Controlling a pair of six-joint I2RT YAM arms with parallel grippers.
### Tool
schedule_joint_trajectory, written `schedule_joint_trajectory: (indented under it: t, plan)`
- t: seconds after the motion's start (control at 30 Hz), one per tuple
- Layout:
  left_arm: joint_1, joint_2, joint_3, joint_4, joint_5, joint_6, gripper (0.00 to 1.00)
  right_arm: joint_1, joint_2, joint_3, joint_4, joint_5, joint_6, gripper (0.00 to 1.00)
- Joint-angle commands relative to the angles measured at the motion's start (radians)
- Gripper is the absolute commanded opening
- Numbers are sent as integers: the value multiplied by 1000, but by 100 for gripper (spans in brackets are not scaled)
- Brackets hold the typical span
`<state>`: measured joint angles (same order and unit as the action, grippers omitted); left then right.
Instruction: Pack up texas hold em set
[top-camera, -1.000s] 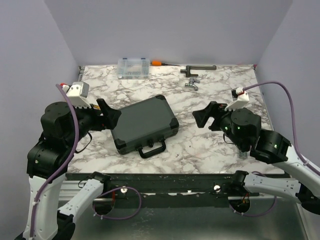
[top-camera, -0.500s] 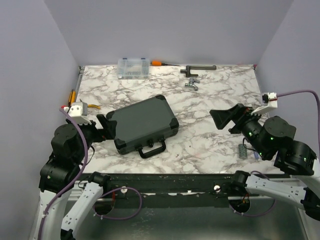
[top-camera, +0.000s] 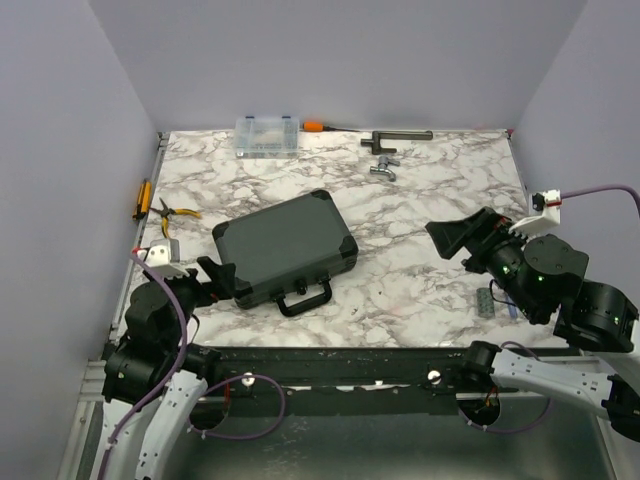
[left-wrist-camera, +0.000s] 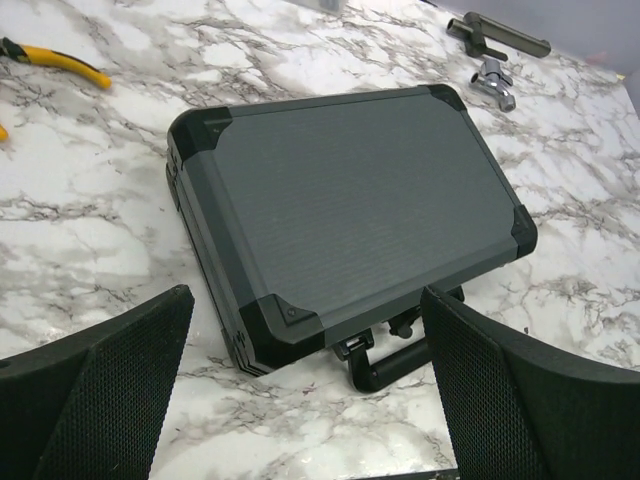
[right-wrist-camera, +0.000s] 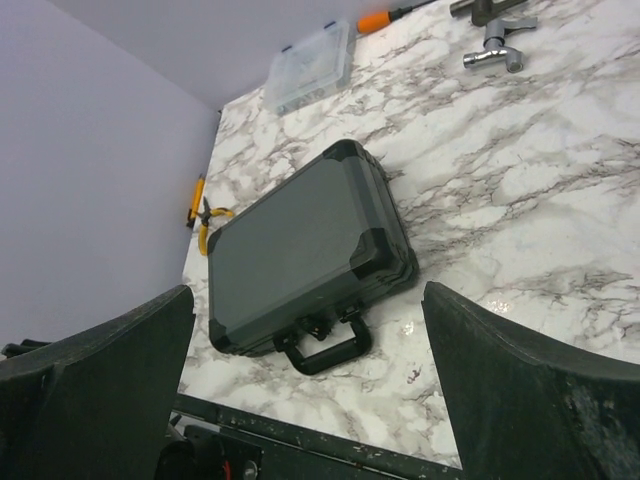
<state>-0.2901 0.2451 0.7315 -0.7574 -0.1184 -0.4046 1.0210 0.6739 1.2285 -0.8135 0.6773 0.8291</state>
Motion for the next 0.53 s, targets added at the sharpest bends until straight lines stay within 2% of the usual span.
schedule_joint_trajectory:
  t: [0.0,0.5]
  plan:
    - [-3,-98,-51,-3,-60,-72,95,-1,6,25,-69,25,48,100]
    - [-4,-170,-98,1,-114,-79,94,-1,0,-12,-33,-65,82,100]
